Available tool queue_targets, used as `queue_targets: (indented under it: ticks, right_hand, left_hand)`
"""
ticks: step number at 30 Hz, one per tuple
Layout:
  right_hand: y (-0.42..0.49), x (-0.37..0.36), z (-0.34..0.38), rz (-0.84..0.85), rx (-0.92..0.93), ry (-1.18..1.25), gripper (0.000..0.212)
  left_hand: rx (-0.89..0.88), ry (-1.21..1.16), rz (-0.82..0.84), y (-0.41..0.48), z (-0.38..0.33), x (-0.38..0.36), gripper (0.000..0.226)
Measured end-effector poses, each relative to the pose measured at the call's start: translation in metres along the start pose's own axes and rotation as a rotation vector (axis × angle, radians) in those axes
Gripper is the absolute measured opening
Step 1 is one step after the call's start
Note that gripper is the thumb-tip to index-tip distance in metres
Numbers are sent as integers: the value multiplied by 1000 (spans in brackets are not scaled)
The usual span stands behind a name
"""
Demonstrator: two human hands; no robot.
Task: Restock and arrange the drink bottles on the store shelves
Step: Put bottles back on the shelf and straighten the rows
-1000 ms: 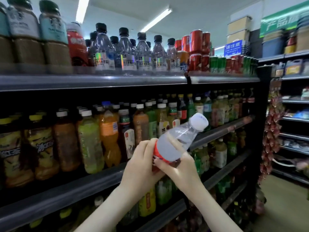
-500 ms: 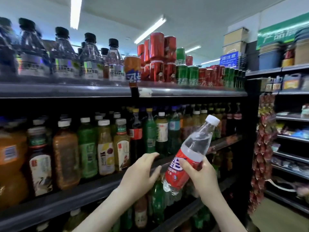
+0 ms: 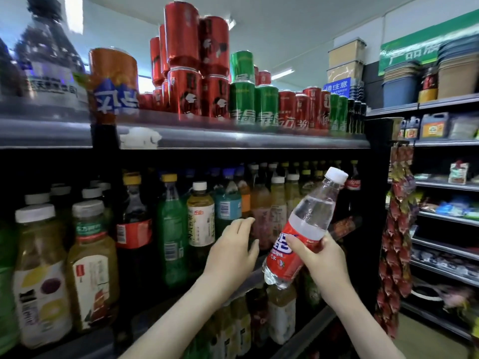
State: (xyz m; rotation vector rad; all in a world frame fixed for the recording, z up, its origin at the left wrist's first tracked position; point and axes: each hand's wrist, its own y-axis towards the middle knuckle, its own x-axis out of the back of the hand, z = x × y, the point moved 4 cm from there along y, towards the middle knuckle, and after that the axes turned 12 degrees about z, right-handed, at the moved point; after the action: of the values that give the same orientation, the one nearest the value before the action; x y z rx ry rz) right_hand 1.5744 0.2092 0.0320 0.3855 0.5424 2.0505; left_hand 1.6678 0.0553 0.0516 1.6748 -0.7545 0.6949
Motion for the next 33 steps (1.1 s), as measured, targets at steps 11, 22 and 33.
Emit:
queue_targets:
  ticks: [11,22,33]
  right_hand:
    - [119,98,-82,122,17,53,37]
    - [197,122,-123,359,35,131,31]
    - [195,99,-127,435,43,229,35]
  left_hand:
    - [255,-13,-96,147,-11,-85,68]
    - [370,113,-368,170,-34,-105,85]
    - [787,-96,-282,84,-36,-82,85]
